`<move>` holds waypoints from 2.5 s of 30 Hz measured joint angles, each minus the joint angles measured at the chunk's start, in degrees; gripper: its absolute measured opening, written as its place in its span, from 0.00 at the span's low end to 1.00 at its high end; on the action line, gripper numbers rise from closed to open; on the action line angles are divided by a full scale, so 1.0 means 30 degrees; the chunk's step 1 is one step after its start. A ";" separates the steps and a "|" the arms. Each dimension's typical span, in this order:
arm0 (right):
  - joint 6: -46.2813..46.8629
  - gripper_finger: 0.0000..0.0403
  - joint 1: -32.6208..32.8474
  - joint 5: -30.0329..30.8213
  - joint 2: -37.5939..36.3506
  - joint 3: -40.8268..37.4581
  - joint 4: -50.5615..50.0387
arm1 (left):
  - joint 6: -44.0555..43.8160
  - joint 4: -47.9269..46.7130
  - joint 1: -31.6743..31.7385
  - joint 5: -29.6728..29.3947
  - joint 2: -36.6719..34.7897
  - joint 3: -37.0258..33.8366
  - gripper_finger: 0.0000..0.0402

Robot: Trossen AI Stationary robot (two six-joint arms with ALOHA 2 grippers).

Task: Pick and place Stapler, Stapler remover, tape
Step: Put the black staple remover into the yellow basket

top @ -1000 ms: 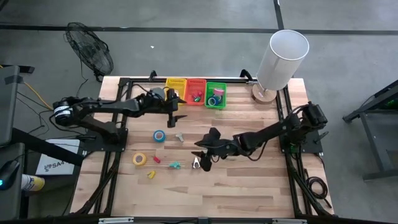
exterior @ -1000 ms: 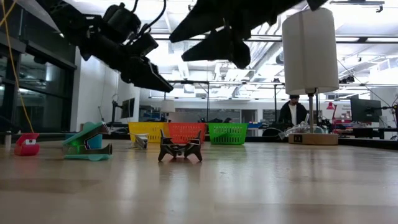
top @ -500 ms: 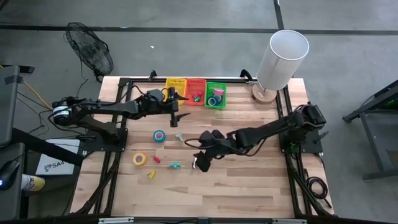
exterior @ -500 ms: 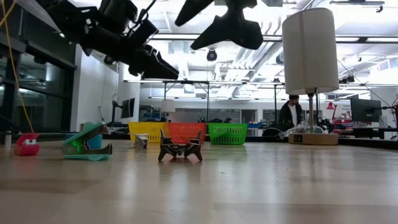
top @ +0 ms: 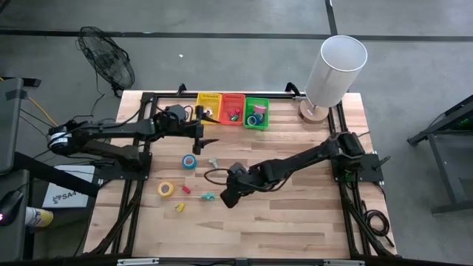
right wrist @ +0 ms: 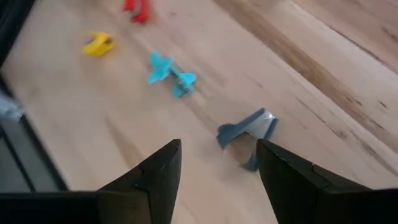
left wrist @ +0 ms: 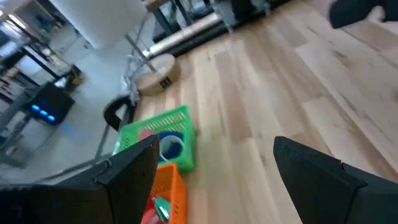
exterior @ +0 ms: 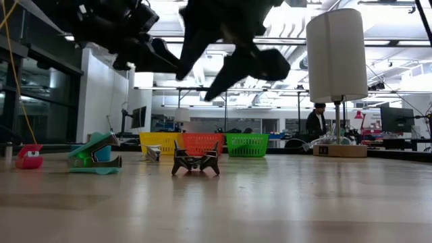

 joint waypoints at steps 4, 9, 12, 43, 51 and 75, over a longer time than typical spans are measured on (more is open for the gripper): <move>0.1495 0.49 0.0000 0.1240 0.0721 -0.0021 -0.0018 | 0.0283 -0.1089 -0.0646 -0.0136 -0.0667 -0.0007 0.78; 0.2871 0.49 0.0000 0.1628 0.1684 -0.0028 0.0081 | 0.0944 -0.1446 -0.1487 -0.0144 -0.1226 -0.0010 0.78; 0.3342 0.49 0.0015 0.1888 0.2112 -0.0050 0.0314 | 0.1513 -0.1743 -0.1910 -0.0146 -0.1568 -0.0015 0.78; 0.4977 0.49 0.1161 0.2958 0.3737 -0.0043 0.1603 | 0.1405 -0.1749 -0.2090 -0.0855 -0.2594 -0.0007 0.78; 0.2495 0.49 0.1406 0.2921 0.3715 -0.0036 0.1363 | 0.1356 -0.1744 -0.2090 -0.0851 -0.2594 -0.0007 0.78; 0.3752 0.49 0.1175 0.0366 0.3592 0.1021 -0.0061 | 0.1267 -0.1741 -0.2090 -0.0836 -0.2594 -0.0007 0.78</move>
